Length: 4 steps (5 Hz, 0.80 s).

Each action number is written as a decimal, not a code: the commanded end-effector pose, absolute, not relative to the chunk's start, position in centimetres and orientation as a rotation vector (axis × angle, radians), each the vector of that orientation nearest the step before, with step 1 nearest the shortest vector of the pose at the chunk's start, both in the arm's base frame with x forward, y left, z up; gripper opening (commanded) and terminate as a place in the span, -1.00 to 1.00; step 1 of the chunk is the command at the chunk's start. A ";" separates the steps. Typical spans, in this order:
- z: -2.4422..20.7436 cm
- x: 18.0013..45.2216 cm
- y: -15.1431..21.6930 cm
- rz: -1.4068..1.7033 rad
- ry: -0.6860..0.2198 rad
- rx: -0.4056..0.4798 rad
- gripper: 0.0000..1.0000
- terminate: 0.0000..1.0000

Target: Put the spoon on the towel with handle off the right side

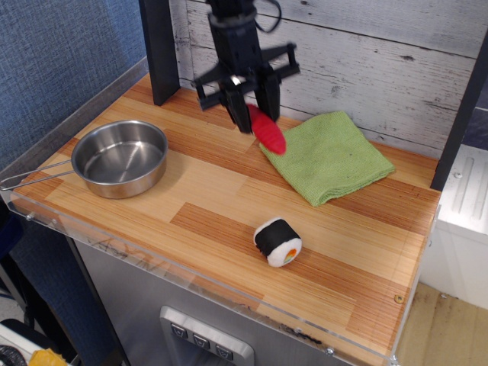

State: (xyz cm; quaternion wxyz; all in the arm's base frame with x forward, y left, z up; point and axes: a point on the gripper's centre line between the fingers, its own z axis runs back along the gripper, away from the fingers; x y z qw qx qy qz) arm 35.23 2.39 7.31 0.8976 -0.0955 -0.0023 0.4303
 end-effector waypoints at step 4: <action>11.9 34.9 -7.6 0.668 -0.002 -0.316 -1.00 -1.00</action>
